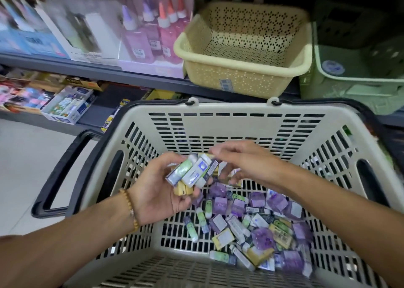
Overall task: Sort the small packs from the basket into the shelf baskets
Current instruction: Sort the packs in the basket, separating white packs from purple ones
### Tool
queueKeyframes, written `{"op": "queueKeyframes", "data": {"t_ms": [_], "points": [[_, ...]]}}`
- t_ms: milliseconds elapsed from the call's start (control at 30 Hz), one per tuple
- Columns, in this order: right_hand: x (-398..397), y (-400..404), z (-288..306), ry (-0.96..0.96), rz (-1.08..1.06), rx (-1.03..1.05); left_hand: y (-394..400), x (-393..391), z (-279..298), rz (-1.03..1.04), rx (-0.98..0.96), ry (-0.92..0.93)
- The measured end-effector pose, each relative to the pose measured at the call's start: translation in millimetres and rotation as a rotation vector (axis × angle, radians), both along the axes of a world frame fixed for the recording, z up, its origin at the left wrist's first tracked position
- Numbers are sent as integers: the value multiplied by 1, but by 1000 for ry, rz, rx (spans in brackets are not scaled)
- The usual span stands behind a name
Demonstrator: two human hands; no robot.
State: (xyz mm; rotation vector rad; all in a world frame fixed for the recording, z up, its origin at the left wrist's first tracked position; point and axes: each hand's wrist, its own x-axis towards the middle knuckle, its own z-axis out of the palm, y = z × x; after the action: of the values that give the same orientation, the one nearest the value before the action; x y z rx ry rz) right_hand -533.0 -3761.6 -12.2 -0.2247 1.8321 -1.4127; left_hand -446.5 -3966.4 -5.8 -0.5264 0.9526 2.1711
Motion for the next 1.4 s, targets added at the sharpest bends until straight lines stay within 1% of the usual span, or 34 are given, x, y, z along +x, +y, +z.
{"op": "queueKeyframes", "data": {"t_ms": [33, 100, 133, 233, 300, 367, 467, 533, 633, 833, 933, 1167, 1300, 1333, 1400], "points": [[4, -3, 4, -14, 32, -29, 2, -1, 0, -6, 6, 7], [9, -8, 6, -27, 12, -29, 7, -3, -1, -2, -15, 10], [9, -9, 6, -23, -24, -16, 10, -4, -1, -3, -58, 16], [7, -6, 2, -49, -125, -12, 18, -4, -3, 3, -271, 22], [0, 2, -1, -89, -193, -24, 20, -5, -5, 33, -329, 8], [-10, 15, -7, -77, -256, 37, 20, -5, -6, 56, -338, 3], [-23, 34, -20, -29, -324, 237, 18, -5, -7, 81, -375, -4], [-26, 37, -31, -18, -312, 334, 18, -4, -9, 95, -395, -15], [-27, 25, -44, 20, -283, 379, 16, -2, -10, 98, -421, -25], [-21, 6, -61, 125, -428, 340, 15, -2, -11, 70, -430, -33], [-20, 7, -65, 152, -437, 366, 17, -2, -10, 80, -432, -42], [-17, 4, -69, 100, -483, 331, 16, -1, -9, 88, -447, -55], [-12, 6, -62, 194, -521, 283, 16, -2, -9, 62, -446, -46], [-11, 4, -56, 200, -501, 240, 17, -2, -9, 52, -447, -42], [-4, -4, -43, 121, -338, 122, 17, -2, -8, 39, -448, -31]]}}
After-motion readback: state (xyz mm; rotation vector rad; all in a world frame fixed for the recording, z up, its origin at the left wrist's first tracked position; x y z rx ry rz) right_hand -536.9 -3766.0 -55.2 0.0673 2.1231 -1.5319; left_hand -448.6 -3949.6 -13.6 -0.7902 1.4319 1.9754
